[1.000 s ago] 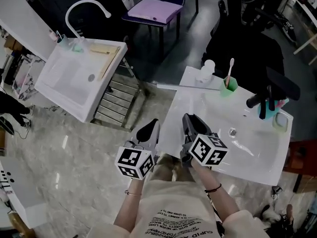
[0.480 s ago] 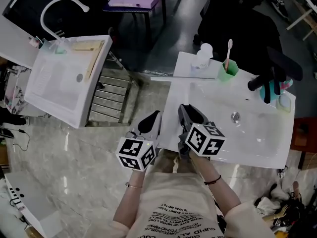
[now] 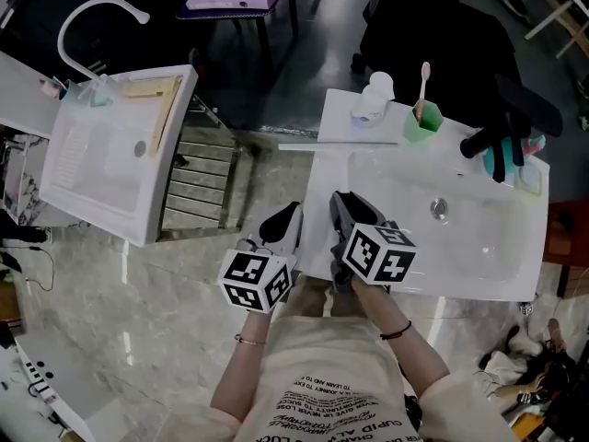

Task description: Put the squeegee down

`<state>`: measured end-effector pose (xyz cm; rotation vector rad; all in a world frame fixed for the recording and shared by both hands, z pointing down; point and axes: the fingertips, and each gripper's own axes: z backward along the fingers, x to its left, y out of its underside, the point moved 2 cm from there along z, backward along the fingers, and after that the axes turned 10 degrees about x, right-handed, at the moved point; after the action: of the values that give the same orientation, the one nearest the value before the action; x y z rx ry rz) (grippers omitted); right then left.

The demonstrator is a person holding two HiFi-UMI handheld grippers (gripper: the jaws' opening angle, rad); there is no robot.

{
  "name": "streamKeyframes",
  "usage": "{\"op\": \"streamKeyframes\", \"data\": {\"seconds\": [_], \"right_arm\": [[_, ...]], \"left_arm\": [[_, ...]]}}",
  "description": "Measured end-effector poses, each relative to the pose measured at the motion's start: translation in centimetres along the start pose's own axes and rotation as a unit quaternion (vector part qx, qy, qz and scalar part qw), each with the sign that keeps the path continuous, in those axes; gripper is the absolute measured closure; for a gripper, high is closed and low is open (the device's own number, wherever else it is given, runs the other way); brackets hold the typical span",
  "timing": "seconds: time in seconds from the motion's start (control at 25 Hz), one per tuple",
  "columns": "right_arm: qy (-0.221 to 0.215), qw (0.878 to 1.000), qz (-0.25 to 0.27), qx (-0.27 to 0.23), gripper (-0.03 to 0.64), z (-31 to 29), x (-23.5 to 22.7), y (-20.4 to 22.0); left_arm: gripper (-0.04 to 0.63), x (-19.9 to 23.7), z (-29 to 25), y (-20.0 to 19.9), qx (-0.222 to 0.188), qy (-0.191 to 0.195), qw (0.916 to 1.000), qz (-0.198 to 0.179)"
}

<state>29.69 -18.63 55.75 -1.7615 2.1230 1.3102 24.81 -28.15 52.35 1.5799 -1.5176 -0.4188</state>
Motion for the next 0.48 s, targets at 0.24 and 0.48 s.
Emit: {"op": "streamKeyframes", "data": {"seconds": [0.24,0.48], "right_arm": [[0.010,1.000,0.004,0.004,0.518,-0.28,-0.11,0.11],[0.023,1.000,0.010,0.013,0.518,-0.49,-0.09,0.20]], "left_arm": [[0.574,0.19,-0.35,0.25,0.005,0.004,1.0000,0.000],[0.574,0.26,-0.52,0.43,0.009,0.006,0.9999,0.001]]}}
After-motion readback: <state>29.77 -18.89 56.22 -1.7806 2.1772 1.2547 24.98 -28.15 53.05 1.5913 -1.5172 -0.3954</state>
